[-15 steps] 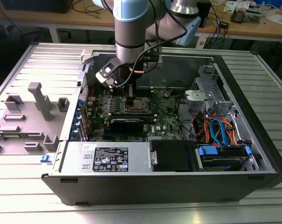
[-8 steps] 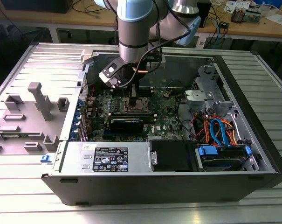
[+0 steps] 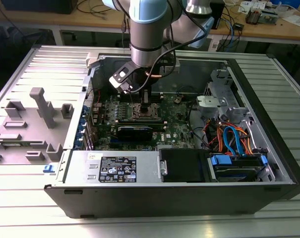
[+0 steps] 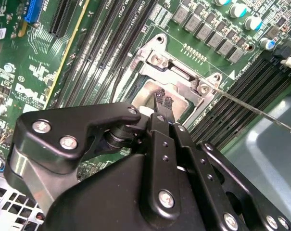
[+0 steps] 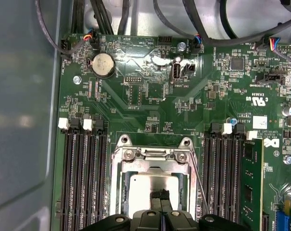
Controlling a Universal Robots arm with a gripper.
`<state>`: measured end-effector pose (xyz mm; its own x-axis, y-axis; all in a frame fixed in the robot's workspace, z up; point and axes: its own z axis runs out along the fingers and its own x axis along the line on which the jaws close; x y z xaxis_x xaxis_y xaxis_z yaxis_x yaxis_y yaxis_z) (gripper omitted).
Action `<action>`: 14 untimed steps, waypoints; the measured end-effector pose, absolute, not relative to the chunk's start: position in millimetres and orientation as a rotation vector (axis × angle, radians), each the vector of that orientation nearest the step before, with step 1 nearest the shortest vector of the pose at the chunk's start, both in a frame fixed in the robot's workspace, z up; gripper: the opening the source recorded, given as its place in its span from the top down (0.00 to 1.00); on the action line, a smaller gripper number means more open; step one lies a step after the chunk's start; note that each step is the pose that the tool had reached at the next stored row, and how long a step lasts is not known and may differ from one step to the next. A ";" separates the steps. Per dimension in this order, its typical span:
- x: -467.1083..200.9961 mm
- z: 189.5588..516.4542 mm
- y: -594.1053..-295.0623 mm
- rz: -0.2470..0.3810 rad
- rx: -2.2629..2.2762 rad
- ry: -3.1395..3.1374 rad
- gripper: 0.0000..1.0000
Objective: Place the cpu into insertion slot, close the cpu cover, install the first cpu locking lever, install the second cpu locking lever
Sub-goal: 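Install the first cpu locking lever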
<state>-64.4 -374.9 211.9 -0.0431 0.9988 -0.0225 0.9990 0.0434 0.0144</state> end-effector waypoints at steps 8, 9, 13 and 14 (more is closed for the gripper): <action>-63.6 211.9 -375.0 -0.006 2.156 2.251 0.89; -63.6 211.9 -375.0 -0.006 2.156 2.251 0.89; -62.7 212.3 -376.3 -0.006 2.156 2.251 0.89; -62.7 212.3 -376.3 -0.006 2.156 2.251 0.89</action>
<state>-62.7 -376.3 212.3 -0.0432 0.9989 -0.0205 0.9989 0.0435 0.0145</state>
